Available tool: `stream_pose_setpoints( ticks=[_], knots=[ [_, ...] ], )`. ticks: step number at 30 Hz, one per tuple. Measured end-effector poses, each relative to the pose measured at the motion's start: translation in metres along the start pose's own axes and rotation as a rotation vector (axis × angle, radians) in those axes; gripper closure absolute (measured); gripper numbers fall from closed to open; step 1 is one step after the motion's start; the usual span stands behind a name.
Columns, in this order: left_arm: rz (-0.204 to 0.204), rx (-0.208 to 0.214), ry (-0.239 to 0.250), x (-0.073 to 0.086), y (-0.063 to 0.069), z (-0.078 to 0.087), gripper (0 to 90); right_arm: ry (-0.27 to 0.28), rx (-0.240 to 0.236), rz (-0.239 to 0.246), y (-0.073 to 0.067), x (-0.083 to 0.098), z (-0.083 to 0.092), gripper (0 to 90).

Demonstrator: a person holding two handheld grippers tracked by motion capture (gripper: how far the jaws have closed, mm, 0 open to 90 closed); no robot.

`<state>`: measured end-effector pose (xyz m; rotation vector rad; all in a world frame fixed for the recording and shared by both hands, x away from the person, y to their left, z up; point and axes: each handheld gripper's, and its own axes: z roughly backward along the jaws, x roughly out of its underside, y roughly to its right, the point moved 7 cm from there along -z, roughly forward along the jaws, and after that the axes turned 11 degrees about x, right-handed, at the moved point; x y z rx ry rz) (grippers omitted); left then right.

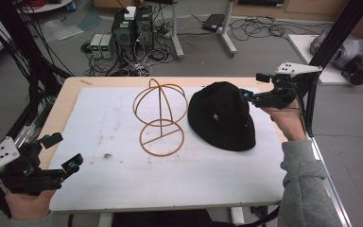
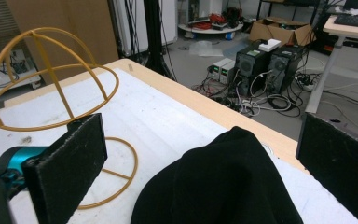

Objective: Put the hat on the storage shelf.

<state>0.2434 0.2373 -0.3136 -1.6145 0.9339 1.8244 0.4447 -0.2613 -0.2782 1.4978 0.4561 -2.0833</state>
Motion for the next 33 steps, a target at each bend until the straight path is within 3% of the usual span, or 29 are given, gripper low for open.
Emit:
stream_pose_setpoints(
  ticks=[9,16,27,33],
  knots=[
    [0.004,-0.009,-0.012,0.004,-0.001,0.002,1.7,-0.036,0.031,0.001,0.006,-0.005,-0.025,0.9],
    [0.005,-0.008,-0.019,0.006,-0.002,0.003,1.7,-0.078,0.089,-0.051,0.018,0.003,-0.045,5.4],
    [0.004,-0.012,-0.018,0.006,-0.001,0.004,1.7,-0.126,0.095,-0.097,0.028,0.015,-0.07,5.4],
    [0.012,-0.006,-0.032,0.009,-0.002,0.003,1.7,-0.165,0.115,-0.094,0.035,0.025,-0.081,5.5]
  ],
)
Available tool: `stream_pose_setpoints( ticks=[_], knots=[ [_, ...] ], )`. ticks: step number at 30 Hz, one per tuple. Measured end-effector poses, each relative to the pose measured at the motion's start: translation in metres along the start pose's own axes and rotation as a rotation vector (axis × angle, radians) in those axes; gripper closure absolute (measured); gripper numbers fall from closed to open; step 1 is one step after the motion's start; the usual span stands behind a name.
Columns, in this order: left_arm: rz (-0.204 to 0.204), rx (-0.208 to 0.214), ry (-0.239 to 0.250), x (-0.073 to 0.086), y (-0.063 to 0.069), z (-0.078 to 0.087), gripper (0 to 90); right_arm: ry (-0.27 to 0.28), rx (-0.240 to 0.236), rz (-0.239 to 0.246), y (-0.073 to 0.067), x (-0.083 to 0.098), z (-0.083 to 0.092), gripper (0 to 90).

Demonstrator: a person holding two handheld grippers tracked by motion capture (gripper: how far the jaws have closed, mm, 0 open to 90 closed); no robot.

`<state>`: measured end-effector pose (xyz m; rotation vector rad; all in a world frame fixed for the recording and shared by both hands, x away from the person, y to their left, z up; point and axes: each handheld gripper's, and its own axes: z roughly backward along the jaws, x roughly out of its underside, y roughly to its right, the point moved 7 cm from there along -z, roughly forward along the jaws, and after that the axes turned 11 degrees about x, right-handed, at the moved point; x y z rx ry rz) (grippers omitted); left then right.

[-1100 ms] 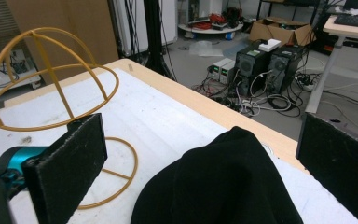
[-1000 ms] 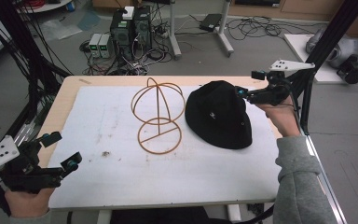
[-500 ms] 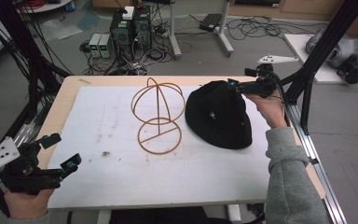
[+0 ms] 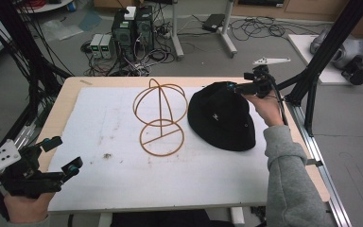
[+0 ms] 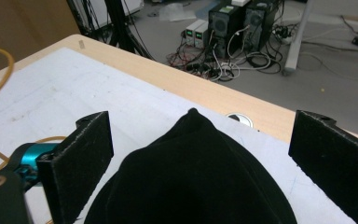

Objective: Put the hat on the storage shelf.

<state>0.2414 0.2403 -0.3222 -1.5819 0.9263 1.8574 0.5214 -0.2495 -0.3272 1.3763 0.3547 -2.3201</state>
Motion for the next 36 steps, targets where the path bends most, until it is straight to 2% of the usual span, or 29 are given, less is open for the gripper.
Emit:
stream_pose_setpoints(
  ticks=[10,13,18,25,29,31,33,36],
  knots=[
    [-0.001,-0.007,-0.005,0.001,0.0,0.001,1.7,-0.051,0.01,-0.042,0.003,0.007,-0.013,7.1],
    [-0.002,-0.009,-0.003,0.001,0.0,0.002,1.7,-0.06,-0.004,-0.034,0.002,0.009,-0.014,17.3],
    [-0.002,-0.009,-0.007,0.002,0.0,0.002,1.7,-0.052,0.012,-0.007,-0.001,0.009,-0.015,20.4],
    [-0.001,-0.009,-0.006,0.002,0.0,0.002,1.7,-0.064,0.016,0.025,-0.002,0.013,-0.018,35.4],
    [-0.003,-0.01,-0.009,0.002,-0.001,0.002,1.7,-0.079,0.011,0.02,-0.002,0.017,-0.02,38.4],
    [-0.003,-0.01,-0.009,0.003,-0.001,0.002,1.7,-0.082,0.017,0.024,-0.001,0.02,-0.021,42.5],
    [-0.003,-0.011,-0.01,0.003,-0.001,0.002,1.7,-0.089,0.012,0.019,-0.001,0.022,-0.021,48.4],
    [-0.003,-0.012,-0.009,0.003,-0.001,0.002,1.7,-0.087,0.014,0.04,-0.001,0.023,-0.02,63.3]
  ],
)
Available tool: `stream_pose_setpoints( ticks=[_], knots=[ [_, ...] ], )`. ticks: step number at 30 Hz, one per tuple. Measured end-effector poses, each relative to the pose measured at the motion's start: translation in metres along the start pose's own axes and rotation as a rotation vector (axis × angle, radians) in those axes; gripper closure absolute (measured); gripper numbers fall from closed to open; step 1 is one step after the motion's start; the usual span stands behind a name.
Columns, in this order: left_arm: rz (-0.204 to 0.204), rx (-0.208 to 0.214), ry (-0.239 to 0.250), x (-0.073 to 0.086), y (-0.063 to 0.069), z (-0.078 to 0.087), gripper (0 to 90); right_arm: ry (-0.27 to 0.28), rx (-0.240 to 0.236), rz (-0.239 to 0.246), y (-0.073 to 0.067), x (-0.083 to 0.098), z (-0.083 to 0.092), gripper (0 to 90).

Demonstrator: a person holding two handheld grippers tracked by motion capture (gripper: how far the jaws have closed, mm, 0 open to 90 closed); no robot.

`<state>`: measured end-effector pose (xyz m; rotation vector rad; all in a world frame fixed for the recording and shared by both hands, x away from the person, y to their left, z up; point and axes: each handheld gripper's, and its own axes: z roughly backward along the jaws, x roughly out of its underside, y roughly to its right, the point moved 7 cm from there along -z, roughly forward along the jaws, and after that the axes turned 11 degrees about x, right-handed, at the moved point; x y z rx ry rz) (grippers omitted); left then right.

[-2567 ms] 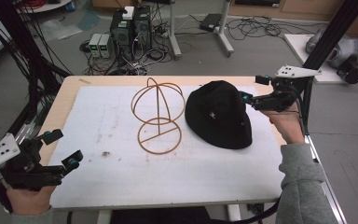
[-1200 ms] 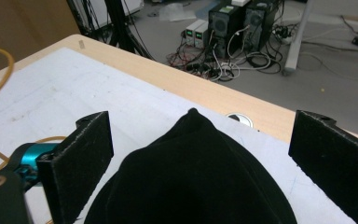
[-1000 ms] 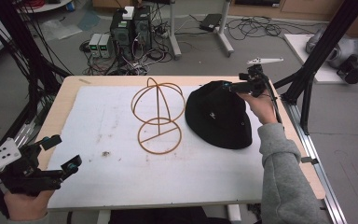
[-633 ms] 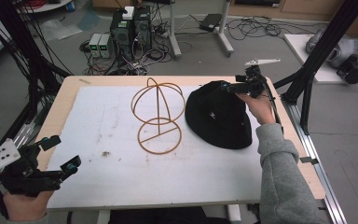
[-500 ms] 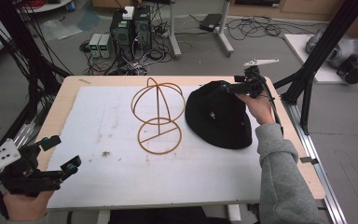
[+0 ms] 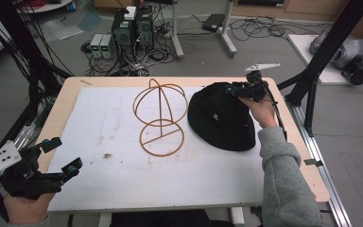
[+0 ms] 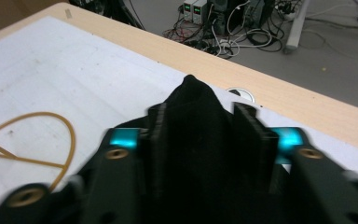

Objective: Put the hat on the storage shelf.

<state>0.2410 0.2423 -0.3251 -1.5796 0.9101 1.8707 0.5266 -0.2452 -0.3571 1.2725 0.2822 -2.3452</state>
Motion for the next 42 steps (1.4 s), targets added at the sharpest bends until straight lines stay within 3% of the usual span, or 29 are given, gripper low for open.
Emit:
stream_pose_setpoints(
  ticks=[9,22,28,42],
  knots=[
    [0.002,-0.002,-0.002,0.001,0.0,-0.002,1.7,-0.016,-0.027,0.022,-0.001,0.004,0.001,86.2],
    [-0.002,-0.002,-0.002,0.0,0.001,-0.001,1.7,-0.002,-0.025,0.046,-0.002,0.001,0.006,87.5],
    [-0.002,-0.004,-0.007,0.001,0.001,-0.002,1.7,-0.003,-0.021,0.035,0.001,0.0,0.012,87.6],
    [-0.001,-0.003,-0.006,0.001,0.001,-0.002,1.7,0.051,-0.032,0.044,0.001,-0.027,0.049,87.8]
  ],
)
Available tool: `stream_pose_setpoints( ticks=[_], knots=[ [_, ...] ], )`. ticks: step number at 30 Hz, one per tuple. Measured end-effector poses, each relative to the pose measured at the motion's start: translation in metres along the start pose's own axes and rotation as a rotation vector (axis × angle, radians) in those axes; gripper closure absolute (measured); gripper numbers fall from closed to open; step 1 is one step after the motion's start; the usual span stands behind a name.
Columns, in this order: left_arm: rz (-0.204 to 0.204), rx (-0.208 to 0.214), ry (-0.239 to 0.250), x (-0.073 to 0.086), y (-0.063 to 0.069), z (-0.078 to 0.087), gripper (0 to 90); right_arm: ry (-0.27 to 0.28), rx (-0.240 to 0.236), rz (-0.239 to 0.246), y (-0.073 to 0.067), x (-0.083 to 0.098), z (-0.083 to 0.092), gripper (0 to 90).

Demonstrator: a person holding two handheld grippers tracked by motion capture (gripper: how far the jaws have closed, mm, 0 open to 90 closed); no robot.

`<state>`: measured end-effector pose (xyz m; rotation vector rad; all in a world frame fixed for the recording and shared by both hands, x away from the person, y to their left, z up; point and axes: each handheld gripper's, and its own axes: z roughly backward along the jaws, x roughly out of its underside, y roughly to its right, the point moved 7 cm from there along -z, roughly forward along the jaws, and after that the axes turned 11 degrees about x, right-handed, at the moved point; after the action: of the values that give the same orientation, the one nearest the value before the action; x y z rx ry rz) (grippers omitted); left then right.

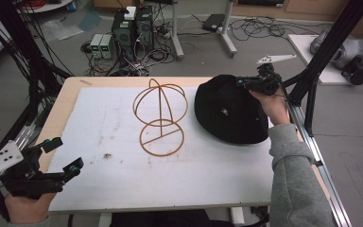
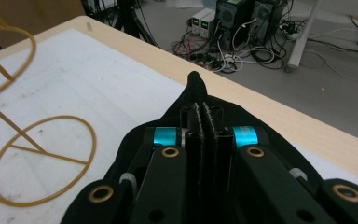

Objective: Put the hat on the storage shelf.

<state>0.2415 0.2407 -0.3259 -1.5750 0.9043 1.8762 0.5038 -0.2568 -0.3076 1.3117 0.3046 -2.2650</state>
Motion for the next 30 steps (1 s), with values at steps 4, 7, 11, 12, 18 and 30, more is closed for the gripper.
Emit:
stream_pose_setpoints(
  ticks=[4,7,11,12,18,30],
  knots=[
    [0.001,0.002,0.002,0.0,0.0,0.0,1.7,0.009,-0.002,0.02,-0.002,-0.01,0.01,87.8],
    [0.001,0.002,0.003,-0.001,0.0,0.0,1.7,0.023,-0.004,0.026,-0.004,-0.018,0.018,87.8],
    [0.002,0.003,0.002,0.0,0.0,0.0,1.7,0.038,-0.008,0.044,-0.008,-0.03,0.03,87.8],
    [0.003,0.002,0.002,0.0,0.0,0.0,1.7,0.047,-0.009,0.047,-0.009,-0.033,0.033,87.8],
    [0.009,0.004,0.0,0.001,-0.001,-0.001,1.7,0.066,-0.003,0.045,-0.014,-0.05,0.051,87.9],
    [0.01,0.007,0.005,0.001,-0.001,0.0,1.7,0.11,0.017,0.107,-0.026,-0.089,0.086,87.9]
  ],
)
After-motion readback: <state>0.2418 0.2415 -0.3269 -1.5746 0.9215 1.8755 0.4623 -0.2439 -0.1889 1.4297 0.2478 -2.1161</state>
